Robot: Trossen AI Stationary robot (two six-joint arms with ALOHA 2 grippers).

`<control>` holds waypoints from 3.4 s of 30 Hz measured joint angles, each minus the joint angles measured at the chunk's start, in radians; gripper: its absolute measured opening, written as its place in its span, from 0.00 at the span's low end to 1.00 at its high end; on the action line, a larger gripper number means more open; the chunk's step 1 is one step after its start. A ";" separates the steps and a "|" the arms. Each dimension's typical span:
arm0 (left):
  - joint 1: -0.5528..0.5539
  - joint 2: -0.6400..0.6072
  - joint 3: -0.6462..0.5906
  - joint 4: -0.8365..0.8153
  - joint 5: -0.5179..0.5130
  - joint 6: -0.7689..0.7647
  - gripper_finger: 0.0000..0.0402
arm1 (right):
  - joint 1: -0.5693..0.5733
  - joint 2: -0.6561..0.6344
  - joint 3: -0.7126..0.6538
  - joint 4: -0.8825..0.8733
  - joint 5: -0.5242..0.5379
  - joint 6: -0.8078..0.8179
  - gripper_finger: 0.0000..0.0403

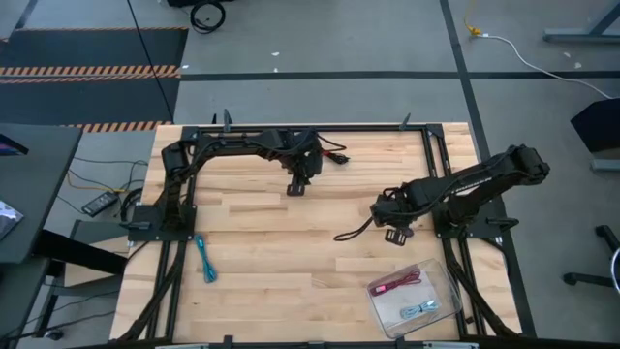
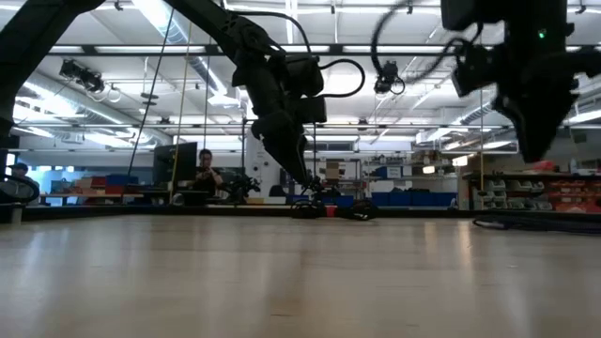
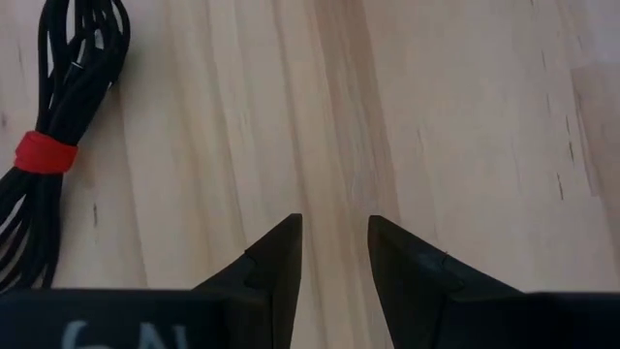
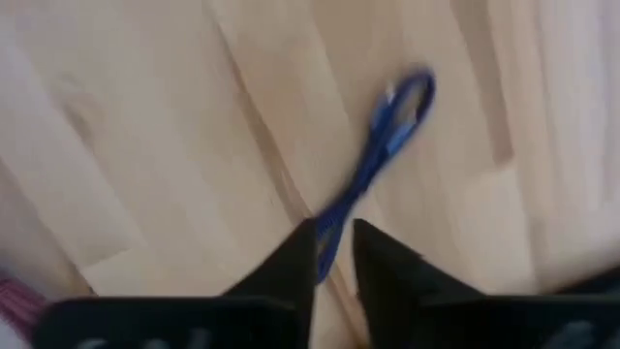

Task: Pick and place USB-C Cables
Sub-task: Put the dark blue USB cable into the transparent bin, then put the black USB cable into the transparent bin

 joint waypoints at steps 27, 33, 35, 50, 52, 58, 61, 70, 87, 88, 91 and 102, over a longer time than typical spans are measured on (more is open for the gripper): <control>-0.002 0.000 0.000 0.002 0.004 -0.035 0.32 | -0.114 0.003 -0.313 0.320 -0.078 0.084 0.11; -0.002 0.000 0.000 0.002 0.004 -0.046 0.32 | -0.107 0.002 -0.149 0.151 -0.097 0.038 0.04; -0.002 0.000 0.000 0.001 0.004 -0.049 0.32 | -0.083 0.002 -0.060 0.063 -0.096 0.039 0.04; -0.002 0.000 0.000 0.002 0.004 -0.057 0.32 | 0.389 0.004 0.342 -0.039 -0.293 0.296 0.04; -0.002 0.000 0.000 0.005 0.004 -0.057 0.32 | 0.458 0.023 0.342 -0.040 -0.300 0.367 0.04; -0.002 0.000 0.000 0.043 0.004 -0.057 0.32 | 0.568 0.115 0.342 -0.030 -0.297 0.428 0.04; -0.002 0.000 0.000 0.050 0.004 -0.044 0.32 | 0.584 0.163 0.341 -0.029 -0.292 0.404 0.05; 0.002 0.000 0.000 0.075 0.003 0.010 0.32 | 0.588 0.231 0.341 -0.068 -0.275 0.395 0.43; 0.029 0.000 0.000 0.115 -0.070 0.015 0.32 | 0.565 0.229 0.341 -0.206 -0.057 0.542 0.54; 0.029 0.000 0.000 0.121 -0.078 0.028 0.32 | 0.565 0.229 0.341 -0.206 -0.045 0.531 0.54; 0.027 0.000 0.000 0.133 -0.140 0.127 0.32 | 0.565 0.229 0.341 -0.209 0.005 0.507 0.54; 0.041 0.001 0.019 0.244 -0.238 0.375 0.32 | 0.605 0.229 0.341 -0.194 0.217 0.496 0.54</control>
